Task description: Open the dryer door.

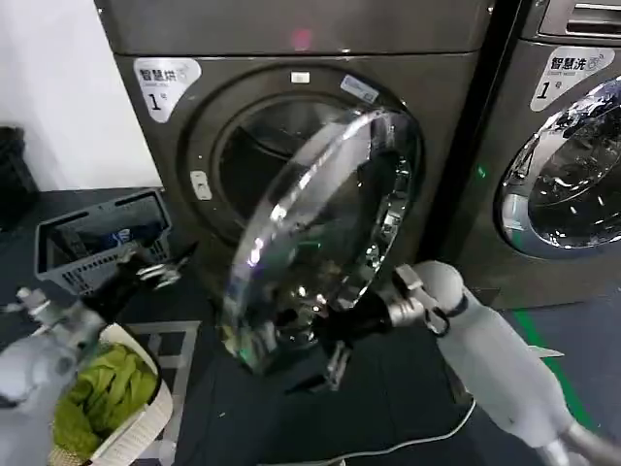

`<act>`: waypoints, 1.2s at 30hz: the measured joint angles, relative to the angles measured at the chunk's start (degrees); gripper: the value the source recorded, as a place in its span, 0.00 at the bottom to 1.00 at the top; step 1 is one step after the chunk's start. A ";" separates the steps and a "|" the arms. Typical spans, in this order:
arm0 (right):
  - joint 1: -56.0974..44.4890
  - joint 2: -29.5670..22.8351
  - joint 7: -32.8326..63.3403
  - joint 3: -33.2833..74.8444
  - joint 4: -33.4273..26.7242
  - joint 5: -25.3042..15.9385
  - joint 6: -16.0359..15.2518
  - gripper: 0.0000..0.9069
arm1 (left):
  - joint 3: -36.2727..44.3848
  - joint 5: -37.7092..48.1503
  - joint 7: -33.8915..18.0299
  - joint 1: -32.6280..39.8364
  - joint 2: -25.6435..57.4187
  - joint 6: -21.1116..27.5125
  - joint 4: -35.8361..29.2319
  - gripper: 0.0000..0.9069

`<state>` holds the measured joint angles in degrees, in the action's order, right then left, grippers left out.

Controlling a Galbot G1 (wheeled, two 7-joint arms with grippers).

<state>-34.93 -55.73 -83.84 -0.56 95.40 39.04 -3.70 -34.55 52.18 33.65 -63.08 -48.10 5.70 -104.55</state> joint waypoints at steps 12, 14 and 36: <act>-12.22 6.84 0.16 21.39 -4.34 1.77 1.95 1.00 | 25.09 -0.46 2.47 19.46 -0.43 -2.26 6.14 1.00; -14.49 7.70 0.70 26.83 -5.85 0.96 1.29 1.00 | 28.35 -0.46 3.11 22.24 -1.80 -2.45 7.62 1.00; -34.87 1.32 50.28 82.02 -1.74 -4.13 -2.53 1.00 | 53.55 -2.74 4.85 40.42 -14.89 -2.58 11.86 1.00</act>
<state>-69.79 -54.41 -33.56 81.47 93.66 34.91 -6.23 19.00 49.44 38.50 -22.66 -62.98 3.12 -92.69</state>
